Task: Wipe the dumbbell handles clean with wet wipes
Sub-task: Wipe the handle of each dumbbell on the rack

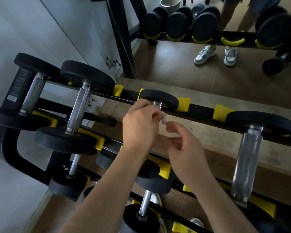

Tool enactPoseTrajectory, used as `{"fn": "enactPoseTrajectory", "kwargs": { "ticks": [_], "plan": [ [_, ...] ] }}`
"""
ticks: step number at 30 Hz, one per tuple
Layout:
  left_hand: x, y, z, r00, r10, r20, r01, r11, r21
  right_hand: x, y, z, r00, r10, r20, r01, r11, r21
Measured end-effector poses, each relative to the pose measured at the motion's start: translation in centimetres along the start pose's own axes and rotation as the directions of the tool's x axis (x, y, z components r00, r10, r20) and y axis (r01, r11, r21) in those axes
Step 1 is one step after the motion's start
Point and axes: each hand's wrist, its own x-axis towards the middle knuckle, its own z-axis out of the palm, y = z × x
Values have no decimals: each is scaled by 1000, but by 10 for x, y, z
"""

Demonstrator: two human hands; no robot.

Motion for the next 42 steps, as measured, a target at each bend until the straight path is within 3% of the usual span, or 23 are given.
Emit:
{"fn": "enactPoseTrajectory", "kwargs": {
  "ticks": [3,9,15,19,22,25,28,32,34,37,39,42],
  "plan": [
    [-3,-5,-1,997,77,18,-78,996,40,6,2,-3,999,-12,-30,12,1000,-23],
    [-35,-21,-14,948,185,258,-251,935,252,13,-2,12,998,31,51,-33,999,38],
    [-61,-47,-42,971,67,228,-44,994,-103,-13,0,30,997,30,74,-45,978,203],
    [-71,-49,-54,973,-35,230,92,967,-239,-18,6,40,999,-7,36,5,999,49],
    [-82,-53,-56,946,111,304,-57,982,-180,6,3,40,968,-182,-170,160,978,-136],
    [-90,-54,-51,860,292,417,-333,942,27,26,-1,40,928,-214,-304,166,970,-176],
    [-89,-55,-39,796,365,482,-479,867,136,17,0,44,965,-110,-238,92,992,-82],
    [-89,-68,-30,780,477,406,-538,842,45,17,-5,46,988,120,-101,-101,979,176],
    [-86,-75,-33,814,459,356,-450,886,-114,23,-11,48,973,204,-104,-169,947,274],
    [-76,-79,-42,863,304,404,-101,886,-452,22,-13,48,958,217,-188,-171,957,234],
    [-69,-80,-44,827,236,511,147,787,-600,18,-11,44,959,174,-226,-146,980,135],
    [-61,-95,-47,783,158,601,396,618,-679,17,-16,40,983,69,-172,-78,996,-44]
  ]
}}
